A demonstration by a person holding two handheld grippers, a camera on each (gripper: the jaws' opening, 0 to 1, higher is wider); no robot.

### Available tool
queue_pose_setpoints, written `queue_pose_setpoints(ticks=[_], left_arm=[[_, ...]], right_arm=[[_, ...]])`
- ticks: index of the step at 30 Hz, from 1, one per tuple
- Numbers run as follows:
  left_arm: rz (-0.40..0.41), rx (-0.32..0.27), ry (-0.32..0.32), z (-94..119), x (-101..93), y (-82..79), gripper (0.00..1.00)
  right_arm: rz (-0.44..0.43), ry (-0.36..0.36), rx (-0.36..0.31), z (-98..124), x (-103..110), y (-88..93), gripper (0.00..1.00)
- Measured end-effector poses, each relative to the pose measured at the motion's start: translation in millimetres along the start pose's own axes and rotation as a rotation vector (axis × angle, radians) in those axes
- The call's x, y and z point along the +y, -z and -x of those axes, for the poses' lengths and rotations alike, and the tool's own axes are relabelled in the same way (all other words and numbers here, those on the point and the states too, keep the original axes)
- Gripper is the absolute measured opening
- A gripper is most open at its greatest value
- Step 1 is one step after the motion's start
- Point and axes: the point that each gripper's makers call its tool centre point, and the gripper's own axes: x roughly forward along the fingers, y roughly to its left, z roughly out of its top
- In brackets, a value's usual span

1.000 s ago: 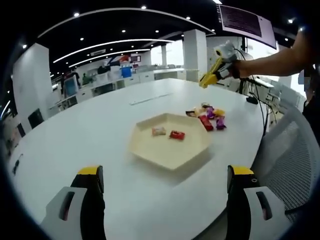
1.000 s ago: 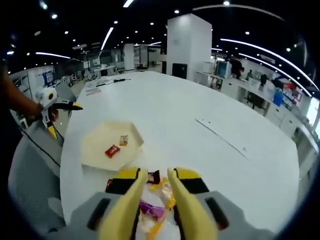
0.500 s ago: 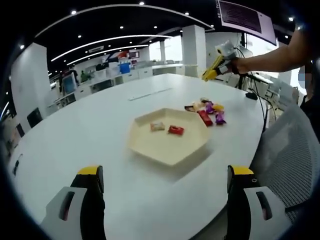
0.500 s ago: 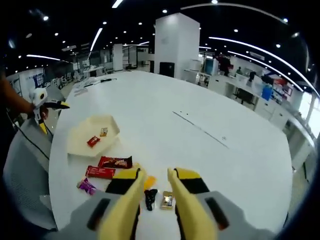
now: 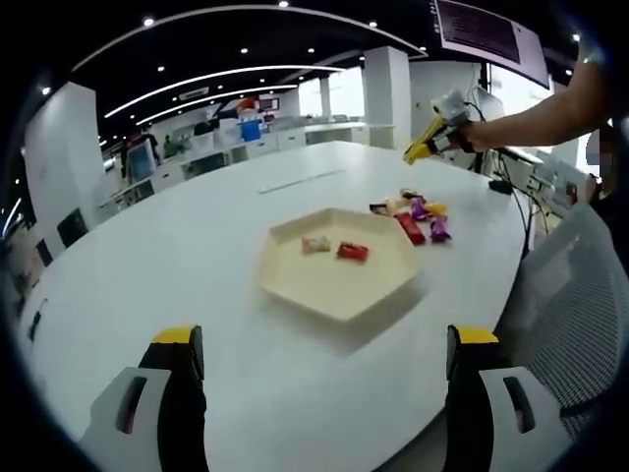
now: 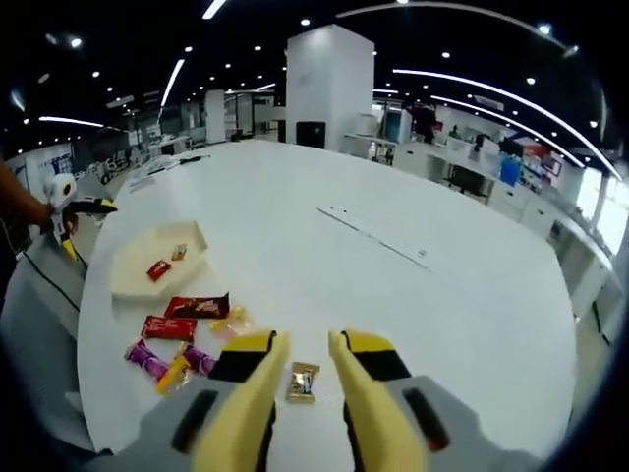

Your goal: Place the target food into the container with the food tongs after gripping and lifting it, then release it inside without dropping or visibly crushing the food.

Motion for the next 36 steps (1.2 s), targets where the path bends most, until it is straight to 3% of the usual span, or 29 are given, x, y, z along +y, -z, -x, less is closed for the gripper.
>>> queue_pose_setpoints(ticks=[22,36], left_arm=[[-0.011,0.04,0.016,-1.9,-2.0,8.4,1.0],[-0.015,0.054,0.035,-3.6,-5.8,10.9,1.0]], right_arm=[[-0.056,-0.003,0.037,-26.0,5.9,44.1,0.26],[-0.035,0.004,0.121,-32.4,6.5,61.5,0.23]])
